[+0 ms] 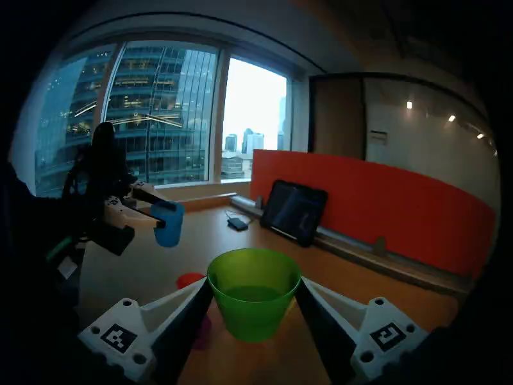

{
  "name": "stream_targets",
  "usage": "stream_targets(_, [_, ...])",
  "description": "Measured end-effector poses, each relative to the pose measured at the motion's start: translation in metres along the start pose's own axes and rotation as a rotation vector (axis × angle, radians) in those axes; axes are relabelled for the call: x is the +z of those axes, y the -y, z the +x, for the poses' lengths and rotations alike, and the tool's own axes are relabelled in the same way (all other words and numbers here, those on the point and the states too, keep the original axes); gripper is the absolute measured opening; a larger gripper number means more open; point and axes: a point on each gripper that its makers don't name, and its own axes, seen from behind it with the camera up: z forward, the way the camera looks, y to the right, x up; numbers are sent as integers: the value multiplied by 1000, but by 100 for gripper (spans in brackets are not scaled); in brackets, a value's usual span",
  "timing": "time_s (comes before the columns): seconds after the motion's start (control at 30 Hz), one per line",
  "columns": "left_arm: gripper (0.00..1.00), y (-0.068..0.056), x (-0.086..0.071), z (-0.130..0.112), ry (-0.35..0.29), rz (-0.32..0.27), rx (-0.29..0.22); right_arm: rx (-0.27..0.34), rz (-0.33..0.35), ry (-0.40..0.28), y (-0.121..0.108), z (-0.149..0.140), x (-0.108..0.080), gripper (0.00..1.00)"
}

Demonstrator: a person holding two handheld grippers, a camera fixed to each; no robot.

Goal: Pour water

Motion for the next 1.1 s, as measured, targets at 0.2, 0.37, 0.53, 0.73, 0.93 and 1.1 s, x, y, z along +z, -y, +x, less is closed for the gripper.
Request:
stream_targets(0.2, [89, -6, 3, -20, 53, -23, 6, -6, 8, 58, -1, -20, -2, 91])
stream_targets(0.37, [89, -12, 4, -37, 102, -35, 30, -7, 14, 90, -2, -31, -4, 91])
stream_targets(0.53, [89, -22, 4, -54, 153, -59, 51, -2, 18, 124, -5, -45, -4, 91])
stream_targets(0.73, [89, -31, 4, -78, 217, -83, 74, 1, 31, 156, -3, -59, -3, 91])
stream_targets(0.93, [89, -33, 5, -95, 260, -96, 87, -2, 41, 185, -1, -71, -1, 91])
stream_targets(1.1, [89, -33, 7, -108, 292, -105, 83, 2, 44, 208, -1, -82, 1, 91])
